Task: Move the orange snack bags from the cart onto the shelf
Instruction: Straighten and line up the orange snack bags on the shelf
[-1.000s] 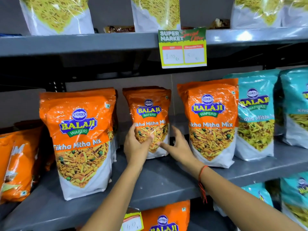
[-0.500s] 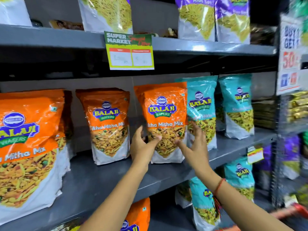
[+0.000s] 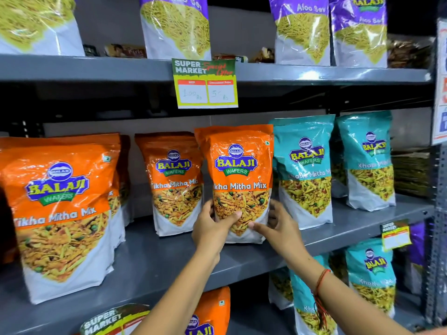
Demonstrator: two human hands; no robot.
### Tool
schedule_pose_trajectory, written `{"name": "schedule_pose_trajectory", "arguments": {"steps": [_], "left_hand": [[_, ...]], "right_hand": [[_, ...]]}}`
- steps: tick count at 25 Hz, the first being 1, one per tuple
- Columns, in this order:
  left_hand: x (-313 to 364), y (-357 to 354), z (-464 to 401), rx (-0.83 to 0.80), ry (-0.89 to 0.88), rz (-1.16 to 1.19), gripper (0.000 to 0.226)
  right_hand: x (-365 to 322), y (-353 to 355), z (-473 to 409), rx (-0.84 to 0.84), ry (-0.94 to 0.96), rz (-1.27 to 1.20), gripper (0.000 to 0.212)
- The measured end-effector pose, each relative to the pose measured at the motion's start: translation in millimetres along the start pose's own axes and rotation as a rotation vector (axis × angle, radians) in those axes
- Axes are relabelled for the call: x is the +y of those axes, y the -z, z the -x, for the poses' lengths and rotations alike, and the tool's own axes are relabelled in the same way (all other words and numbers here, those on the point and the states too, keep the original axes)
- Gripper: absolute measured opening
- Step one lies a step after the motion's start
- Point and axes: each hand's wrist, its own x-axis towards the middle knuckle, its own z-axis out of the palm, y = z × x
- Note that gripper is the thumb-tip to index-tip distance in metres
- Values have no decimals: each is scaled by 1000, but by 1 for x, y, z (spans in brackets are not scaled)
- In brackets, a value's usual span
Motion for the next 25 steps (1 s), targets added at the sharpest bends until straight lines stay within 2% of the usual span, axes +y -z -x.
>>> {"name": "schedule_pose_trajectory", "arguments": {"steps": [4,8,10,19,25], "left_hand": [[4,48,12,150,-49,-61,70],[5,89,25,274,-74,-146,83],[3,102,31,311,-77,-163,82],[-12,112,31,385,-74,-169,72],[-19,111,24,372,-84,-186,72]], "right_hand": [[-21,-37,2,-98,48,-70,73],[-37,-75,10,-211,51,-182,68],[-40,-87,15,-246,48,-197,68],[-44,-98,8,-349,19,-199,75],[-44,-97,6,-360,-8,-183,74]]}}
